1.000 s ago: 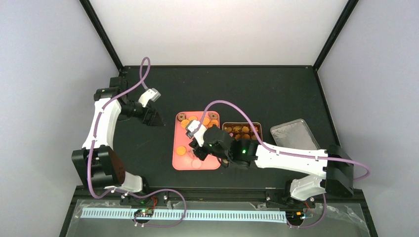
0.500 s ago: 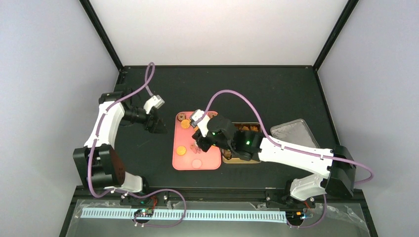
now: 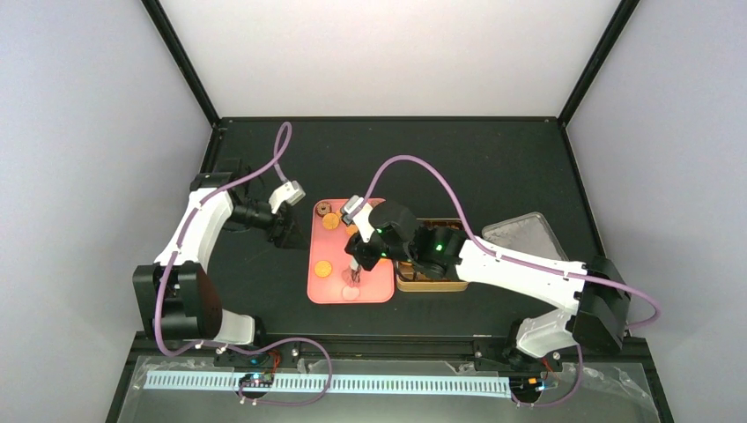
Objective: Pack the cookies
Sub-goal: Pick up the fake cookies from the plate.
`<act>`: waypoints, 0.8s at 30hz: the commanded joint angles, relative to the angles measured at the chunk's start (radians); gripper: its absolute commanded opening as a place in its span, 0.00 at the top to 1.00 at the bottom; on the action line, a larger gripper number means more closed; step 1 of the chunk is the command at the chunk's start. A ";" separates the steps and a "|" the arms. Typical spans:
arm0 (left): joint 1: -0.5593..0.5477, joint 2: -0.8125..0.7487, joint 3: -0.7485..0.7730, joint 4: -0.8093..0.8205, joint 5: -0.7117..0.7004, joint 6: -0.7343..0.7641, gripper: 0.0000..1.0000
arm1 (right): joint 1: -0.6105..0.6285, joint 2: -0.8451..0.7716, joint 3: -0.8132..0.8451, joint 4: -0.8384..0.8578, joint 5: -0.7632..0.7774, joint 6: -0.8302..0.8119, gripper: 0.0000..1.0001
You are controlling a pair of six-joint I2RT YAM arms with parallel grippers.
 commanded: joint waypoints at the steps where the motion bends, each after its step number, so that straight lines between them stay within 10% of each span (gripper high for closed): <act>1: -0.002 0.020 0.049 -0.006 -0.009 0.022 0.17 | 0.002 0.013 0.009 0.049 -0.042 0.025 0.91; 24: -0.001 0.011 0.069 -0.006 -0.047 -0.006 0.17 | 0.022 0.041 -0.003 0.042 -0.015 0.014 0.69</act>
